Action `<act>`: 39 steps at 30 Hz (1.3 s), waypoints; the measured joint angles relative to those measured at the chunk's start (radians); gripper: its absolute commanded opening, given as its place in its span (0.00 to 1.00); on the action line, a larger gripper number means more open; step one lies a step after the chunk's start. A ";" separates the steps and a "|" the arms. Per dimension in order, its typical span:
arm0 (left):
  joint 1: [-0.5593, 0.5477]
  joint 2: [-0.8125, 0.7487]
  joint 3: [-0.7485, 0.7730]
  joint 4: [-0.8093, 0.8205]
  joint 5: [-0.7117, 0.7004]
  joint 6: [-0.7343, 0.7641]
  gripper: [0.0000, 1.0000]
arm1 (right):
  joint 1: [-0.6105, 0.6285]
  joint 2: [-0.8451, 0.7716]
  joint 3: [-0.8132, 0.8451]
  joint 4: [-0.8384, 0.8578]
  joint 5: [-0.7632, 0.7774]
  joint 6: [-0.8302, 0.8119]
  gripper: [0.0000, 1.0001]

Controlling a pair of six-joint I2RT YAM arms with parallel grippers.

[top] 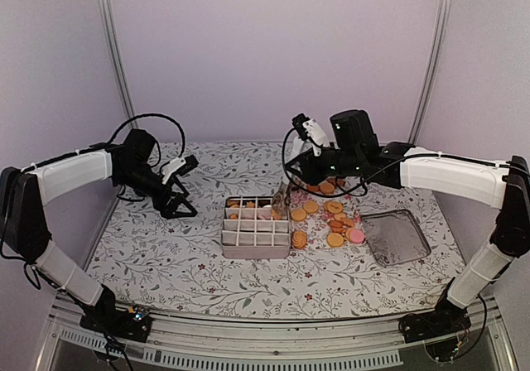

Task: Pack the cookies
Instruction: Adjust the fake cookies in the packing box.

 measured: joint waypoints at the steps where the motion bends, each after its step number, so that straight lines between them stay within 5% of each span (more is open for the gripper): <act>1: 0.000 0.000 -0.002 0.000 0.000 0.000 0.99 | 0.000 0.000 0.000 0.003 0.000 0.003 0.28; 23: 0.000 0.000 -0.003 0.000 0.001 0.000 0.99 | 0.050 0.084 0.068 -0.010 0.109 -0.011 0.22; 39: 0.000 0.002 -0.002 0.000 0.008 0.000 0.99 | 0.051 -0.146 -0.071 -0.027 0.150 -0.021 0.27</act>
